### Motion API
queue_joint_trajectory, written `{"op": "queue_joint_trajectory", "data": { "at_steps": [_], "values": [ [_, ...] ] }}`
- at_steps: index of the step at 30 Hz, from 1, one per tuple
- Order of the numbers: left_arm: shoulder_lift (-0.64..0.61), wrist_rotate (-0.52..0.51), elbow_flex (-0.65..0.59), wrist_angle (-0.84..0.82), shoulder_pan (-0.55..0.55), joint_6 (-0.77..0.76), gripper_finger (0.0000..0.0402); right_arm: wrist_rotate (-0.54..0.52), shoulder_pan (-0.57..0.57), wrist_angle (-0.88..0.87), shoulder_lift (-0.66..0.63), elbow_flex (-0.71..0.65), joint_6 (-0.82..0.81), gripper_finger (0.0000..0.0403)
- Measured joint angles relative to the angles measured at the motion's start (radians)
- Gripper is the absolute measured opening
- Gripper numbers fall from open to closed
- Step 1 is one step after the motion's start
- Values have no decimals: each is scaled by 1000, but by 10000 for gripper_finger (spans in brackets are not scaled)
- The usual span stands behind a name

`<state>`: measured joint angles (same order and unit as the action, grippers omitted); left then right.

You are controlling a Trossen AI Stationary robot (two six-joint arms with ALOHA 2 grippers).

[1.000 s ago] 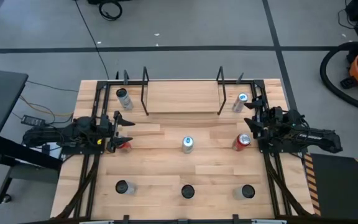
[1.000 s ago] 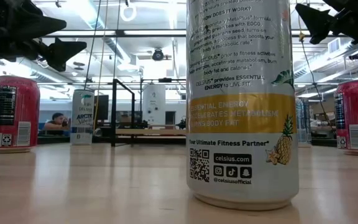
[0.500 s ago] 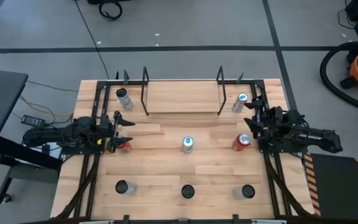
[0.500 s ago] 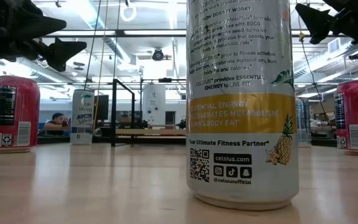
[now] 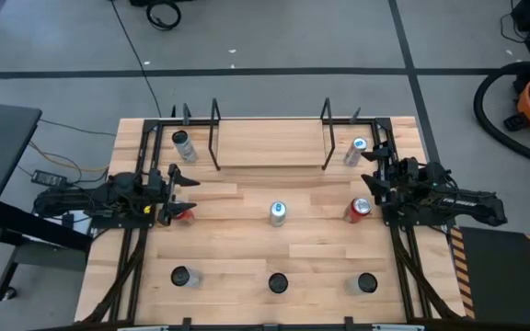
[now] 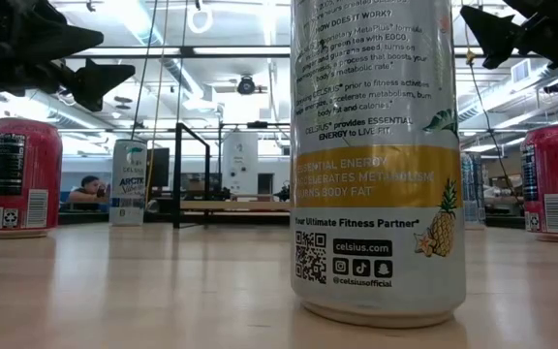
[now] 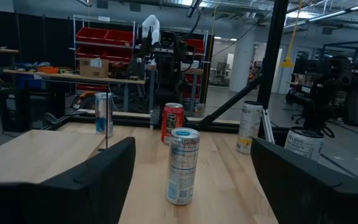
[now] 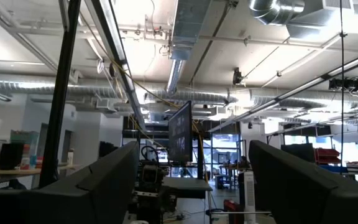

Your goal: Place canned beverage on shelf

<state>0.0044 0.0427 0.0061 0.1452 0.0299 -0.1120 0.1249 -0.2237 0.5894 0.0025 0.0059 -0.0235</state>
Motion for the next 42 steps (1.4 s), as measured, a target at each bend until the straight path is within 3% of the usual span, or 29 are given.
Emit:
{"op": "queue_joint_trajectory", "data": {
  "at_steps": [22,42],
  "values": [
    [0,0,0,4,0,2,321,0,0,0,0,0,0,313],
    [2,-1,0,91,0,120,321,-1,0,18,0,0,0,313]
  ]
}}
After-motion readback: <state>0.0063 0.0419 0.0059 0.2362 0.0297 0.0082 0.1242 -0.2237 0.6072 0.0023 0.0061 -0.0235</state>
